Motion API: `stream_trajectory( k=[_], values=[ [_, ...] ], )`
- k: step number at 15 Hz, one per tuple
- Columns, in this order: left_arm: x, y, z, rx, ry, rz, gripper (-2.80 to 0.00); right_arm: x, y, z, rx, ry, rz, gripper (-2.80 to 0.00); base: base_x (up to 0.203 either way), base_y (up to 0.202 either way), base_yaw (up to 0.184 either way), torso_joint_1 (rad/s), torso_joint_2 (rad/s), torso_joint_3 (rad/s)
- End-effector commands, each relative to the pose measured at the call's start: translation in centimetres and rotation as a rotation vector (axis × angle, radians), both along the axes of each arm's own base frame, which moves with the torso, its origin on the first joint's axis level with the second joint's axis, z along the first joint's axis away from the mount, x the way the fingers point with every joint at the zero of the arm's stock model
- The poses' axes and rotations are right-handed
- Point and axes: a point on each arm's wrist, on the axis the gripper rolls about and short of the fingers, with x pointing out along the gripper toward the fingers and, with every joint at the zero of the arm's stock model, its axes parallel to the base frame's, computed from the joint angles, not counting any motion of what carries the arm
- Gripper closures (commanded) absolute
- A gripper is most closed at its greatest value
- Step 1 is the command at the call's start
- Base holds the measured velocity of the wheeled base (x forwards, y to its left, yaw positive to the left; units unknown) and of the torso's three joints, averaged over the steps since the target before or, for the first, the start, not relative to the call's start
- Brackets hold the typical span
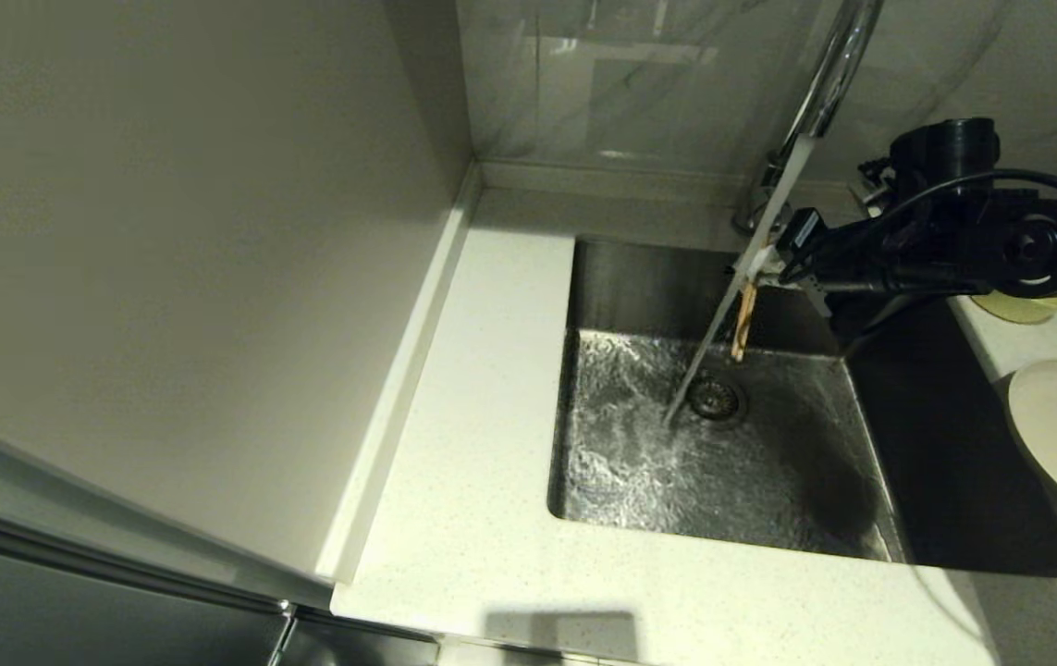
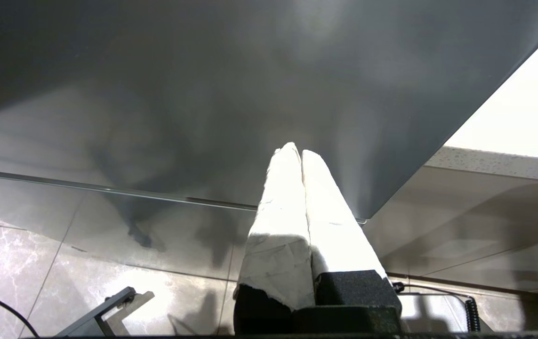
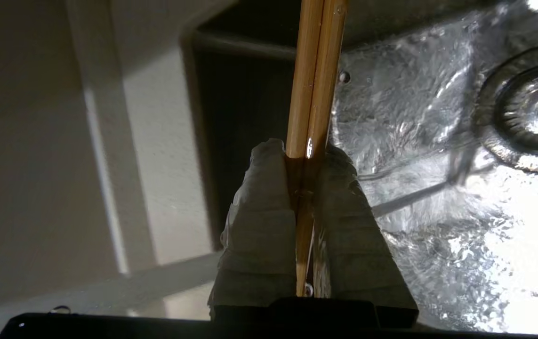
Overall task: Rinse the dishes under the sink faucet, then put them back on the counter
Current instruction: Rinse the chopsticks, then place the chopsticks on the table
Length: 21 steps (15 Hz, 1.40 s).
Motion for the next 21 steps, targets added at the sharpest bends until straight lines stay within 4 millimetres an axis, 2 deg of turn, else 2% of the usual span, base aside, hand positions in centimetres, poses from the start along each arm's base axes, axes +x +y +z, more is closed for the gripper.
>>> stream_trajectory(
  k=[1,4,10,12,14,16,17,21],
  values=[
    [0.0,0.0,0.0,-0.001,-0.002,0.001,0.00,0.0,-0.1,0.6,0.065,0.010,-0.031,0.00,0.000,0.000,0.000,0.000,0.00,0.000],
    [0.0,0.0,0.0,-0.001,-0.002,0.001,0.00,0.2,-0.3,1.1,0.103,0.014,-0.103,0.00,0.000,0.000,0.000,0.000,0.00,0.000],
    [0.0,0.0,0.0,-0.001,-0.002,0.001,0.00,-0.3,-0.3,0.9,0.075,0.026,-0.098,0.00,0.000,0.000,0.000,0.000,0.00,0.000],
    [0.0,0.0,0.0,-0.001,-0.002,0.001,0.00,-1.0,-0.4,0.0,-0.048,0.043,-0.050,0.00,0.000,0.000,0.000,0.000,0.00,0.000],
    [0.0,0.0,0.0,-0.001,-0.002,0.001,0.00,-2.5,-1.1,-1.7,-0.289,0.053,0.058,0.00,0.000,0.000,0.000,0.000,0.00,0.000],
    [0.0,0.0,0.0,-0.001,-0.002,0.001,0.00,-4.4,-2.4,-3.1,-0.520,0.034,0.170,0.00,0.000,0.000,0.000,0.000,0.00,0.000],
    [0.0,0.0,0.0,-0.001,-0.002,0.001,0.00,-4.9,-3.6,-3.1,-0.588,0.019,0.179,0.00,0.000,0.000,0.000,0.000,0.00,0.000],
    [0.0,0.0,0.0,-0.001,-0.002,0.001,0.00,-4.9,-7.7,1.0,-0.651,-0.141,0.022,0.00,0.000,0.000,0.000,0.000,0.00,0.000]
  ],
)
